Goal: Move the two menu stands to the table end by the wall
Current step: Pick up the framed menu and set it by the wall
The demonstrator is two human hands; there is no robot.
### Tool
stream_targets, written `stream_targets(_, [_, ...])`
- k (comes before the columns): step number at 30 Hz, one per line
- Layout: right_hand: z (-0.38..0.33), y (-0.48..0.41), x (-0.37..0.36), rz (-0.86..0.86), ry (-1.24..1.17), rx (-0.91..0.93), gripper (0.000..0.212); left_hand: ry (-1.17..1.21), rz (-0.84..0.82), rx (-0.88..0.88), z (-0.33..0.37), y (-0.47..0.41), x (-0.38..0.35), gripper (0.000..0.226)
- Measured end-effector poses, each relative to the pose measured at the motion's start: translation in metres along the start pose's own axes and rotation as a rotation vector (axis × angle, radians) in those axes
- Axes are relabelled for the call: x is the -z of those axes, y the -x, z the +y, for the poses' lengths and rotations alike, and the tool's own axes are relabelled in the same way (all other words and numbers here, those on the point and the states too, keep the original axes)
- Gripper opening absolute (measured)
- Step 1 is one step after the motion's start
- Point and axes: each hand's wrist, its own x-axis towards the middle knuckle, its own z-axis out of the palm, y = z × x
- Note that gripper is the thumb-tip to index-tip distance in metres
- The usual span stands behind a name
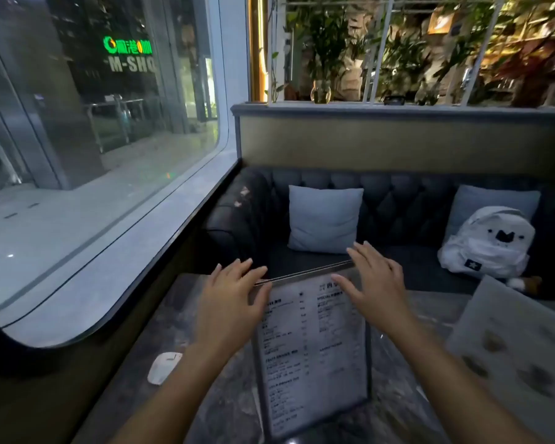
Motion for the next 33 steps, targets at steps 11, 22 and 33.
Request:
stream_targets(11, [0.005,-0.011,-0.003,0.122,-0.057,-0.033,0.033,0.075,0.054,-0.022,-0.001,-0.006,0.001,0.018])
stream_targets(22, [0.021,0.0,0.018,0.168,-0.02,-0.119,0.037,0.092,-0.073,0.056,0.01,-0.039,-0.013,0.024])
stream_targets(33, [0.026,0.012,0.022,0.191,-0.049,-0.156,0.036,0.116,-0.116,0.025,0.014,-0.053,-0.022,0.024])
